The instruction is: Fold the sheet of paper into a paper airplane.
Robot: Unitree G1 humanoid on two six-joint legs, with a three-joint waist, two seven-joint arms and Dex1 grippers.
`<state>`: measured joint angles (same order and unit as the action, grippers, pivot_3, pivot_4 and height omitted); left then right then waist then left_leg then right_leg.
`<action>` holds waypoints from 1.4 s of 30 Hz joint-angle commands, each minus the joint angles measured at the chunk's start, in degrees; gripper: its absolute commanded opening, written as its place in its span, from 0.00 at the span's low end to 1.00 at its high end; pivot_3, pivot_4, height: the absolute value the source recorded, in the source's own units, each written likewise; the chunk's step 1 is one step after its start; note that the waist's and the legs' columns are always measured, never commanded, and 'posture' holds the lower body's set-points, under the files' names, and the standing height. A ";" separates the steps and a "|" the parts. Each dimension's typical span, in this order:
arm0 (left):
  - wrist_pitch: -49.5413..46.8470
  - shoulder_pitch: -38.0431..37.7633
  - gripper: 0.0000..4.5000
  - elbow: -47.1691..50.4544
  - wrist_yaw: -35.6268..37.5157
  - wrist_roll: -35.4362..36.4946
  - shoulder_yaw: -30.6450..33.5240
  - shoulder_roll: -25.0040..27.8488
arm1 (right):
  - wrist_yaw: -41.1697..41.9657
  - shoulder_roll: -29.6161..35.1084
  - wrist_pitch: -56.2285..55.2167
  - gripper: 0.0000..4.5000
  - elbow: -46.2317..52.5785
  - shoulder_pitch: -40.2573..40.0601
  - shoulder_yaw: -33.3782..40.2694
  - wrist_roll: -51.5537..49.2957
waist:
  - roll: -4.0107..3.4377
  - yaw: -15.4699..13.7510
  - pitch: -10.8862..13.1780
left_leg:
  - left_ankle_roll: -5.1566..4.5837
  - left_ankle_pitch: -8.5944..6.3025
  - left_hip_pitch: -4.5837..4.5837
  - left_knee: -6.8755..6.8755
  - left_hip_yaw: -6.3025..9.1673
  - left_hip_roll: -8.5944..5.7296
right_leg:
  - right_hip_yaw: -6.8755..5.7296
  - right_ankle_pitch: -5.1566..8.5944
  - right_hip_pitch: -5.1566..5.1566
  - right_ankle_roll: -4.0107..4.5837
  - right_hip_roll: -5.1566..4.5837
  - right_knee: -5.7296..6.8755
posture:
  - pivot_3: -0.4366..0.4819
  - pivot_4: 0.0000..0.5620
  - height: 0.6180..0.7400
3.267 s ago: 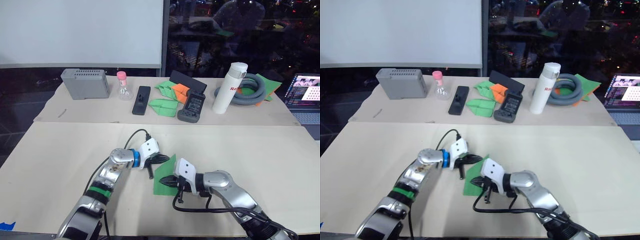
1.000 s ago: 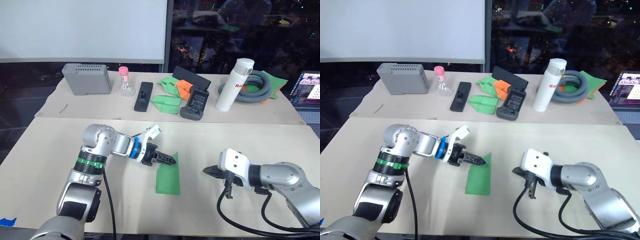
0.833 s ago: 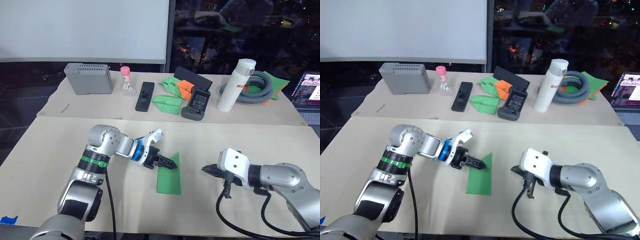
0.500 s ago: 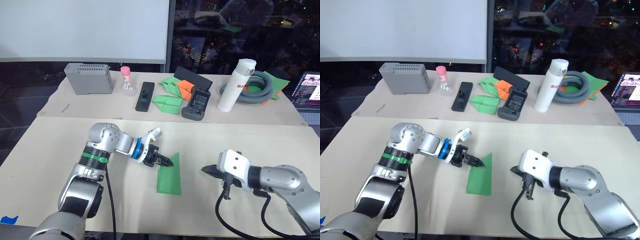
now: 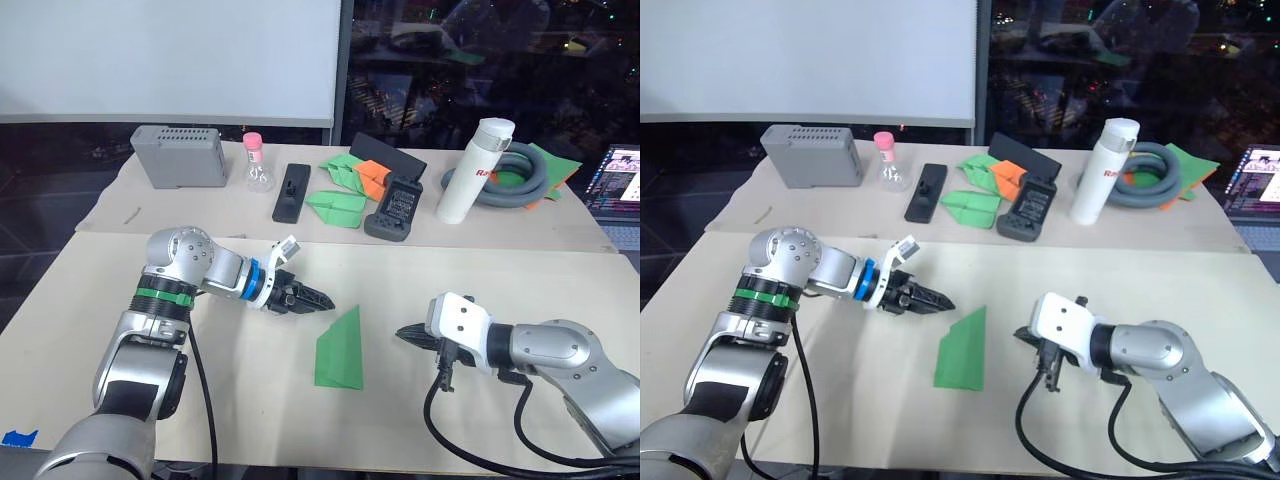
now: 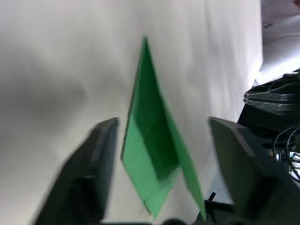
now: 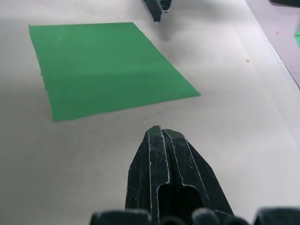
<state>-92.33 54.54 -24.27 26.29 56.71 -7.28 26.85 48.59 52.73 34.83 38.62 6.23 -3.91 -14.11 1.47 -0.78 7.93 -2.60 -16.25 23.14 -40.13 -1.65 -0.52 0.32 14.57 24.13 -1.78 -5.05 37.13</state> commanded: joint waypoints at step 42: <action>2.37 -5.82 0.01 11.14 -67.85 18.21 61.15 -42.96 | 1.10 1.42 -0.11 0.00 -1.00 2.72 1.37 0.07 | 0.48 0.07 0.21 | 0.06 0.19 0.19 -0.09 0.05 -0.61 | 0.34 -0.31 0.19 -0.62 -0.75 0.02 | 0.48 0.27 1.00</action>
<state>-91.89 50.59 -20.60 -33.61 68.47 51.33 -6.73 49.35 53.64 36.27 37.56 8.65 -3.43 -14.26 1.95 -0.71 8.14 -2.48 -16.02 23.38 -40.21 -1.59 -1.09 0.71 14.21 24.38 -2.47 -5.73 37.15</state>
